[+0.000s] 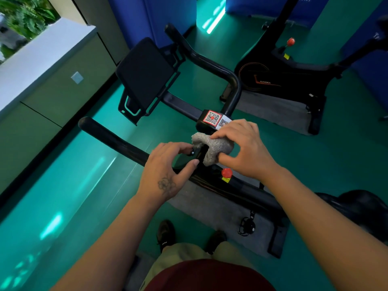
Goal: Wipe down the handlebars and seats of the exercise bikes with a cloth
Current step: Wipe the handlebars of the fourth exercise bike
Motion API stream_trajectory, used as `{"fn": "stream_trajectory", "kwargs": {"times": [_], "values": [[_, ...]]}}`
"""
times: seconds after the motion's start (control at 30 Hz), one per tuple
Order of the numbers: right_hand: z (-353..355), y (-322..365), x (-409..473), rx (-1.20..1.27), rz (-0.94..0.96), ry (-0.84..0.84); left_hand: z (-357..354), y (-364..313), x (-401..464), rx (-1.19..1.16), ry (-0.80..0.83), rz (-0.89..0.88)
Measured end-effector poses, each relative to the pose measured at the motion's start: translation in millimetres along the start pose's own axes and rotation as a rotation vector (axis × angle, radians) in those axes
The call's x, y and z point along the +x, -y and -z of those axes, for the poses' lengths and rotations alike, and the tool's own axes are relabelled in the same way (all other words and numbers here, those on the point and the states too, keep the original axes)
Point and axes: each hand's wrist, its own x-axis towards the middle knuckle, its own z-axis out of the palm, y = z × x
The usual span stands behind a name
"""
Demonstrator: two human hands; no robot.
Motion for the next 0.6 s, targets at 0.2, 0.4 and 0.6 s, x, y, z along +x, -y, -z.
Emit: {"fn": "stream_trajectory", "kwargs": {"times": [0.2, 0.4, 0.6], "values": [[-1, 1, -38, 0.14, -0.174, -0.128, -8, -23, 9, -0.055, 0.042, -0.022], [16, -5, -74, 0.176, -0.273, -0.197, -27, -55, 19, -0.111, 0.094, -0.074], [39, -19, -127, 0.153, -0.409, -0.24, -67, -89, 22, -0.223, 0.201, -0.118]]}}
